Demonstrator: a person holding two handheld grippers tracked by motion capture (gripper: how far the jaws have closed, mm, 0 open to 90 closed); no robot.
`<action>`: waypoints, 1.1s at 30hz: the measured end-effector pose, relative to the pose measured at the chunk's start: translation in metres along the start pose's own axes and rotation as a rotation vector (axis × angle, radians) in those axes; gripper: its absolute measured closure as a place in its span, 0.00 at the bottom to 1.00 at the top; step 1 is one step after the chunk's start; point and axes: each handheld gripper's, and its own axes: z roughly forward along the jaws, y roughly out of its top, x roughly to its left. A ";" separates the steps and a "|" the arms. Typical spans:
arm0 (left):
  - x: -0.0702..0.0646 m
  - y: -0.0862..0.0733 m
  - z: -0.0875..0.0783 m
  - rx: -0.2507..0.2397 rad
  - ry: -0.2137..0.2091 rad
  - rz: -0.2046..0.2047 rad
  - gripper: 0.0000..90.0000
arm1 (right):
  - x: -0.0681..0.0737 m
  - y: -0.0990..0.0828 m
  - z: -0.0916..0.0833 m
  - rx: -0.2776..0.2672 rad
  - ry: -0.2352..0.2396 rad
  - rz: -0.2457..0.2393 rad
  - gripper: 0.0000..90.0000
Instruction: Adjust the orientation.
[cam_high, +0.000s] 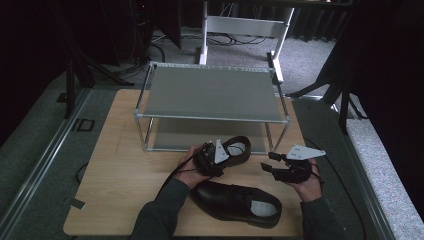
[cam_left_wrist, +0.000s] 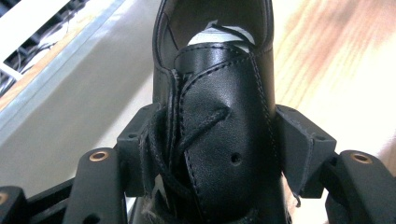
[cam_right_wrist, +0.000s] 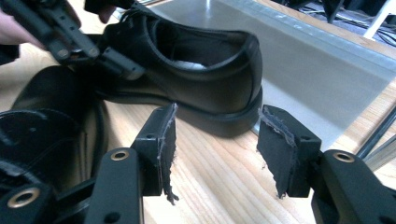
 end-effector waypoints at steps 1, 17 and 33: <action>0.000 0.000 0.000 0.000 0.000 0.000 0.39 | 0.000 0.000 0.000 0.000 0.000 0.000 0.51; 0.030 -0.024 -0.043 -0.092 -0.051 -0.319 0.26 | -0.008 0.045 0.045 -0.001 -0.061 -0.034 0.55; 0.026 -0.080 -0.079 -0.091 -0.002 -0.452 0.28 | -0.013 0.056 0.087 0.131 -0.140 -0.028 0.85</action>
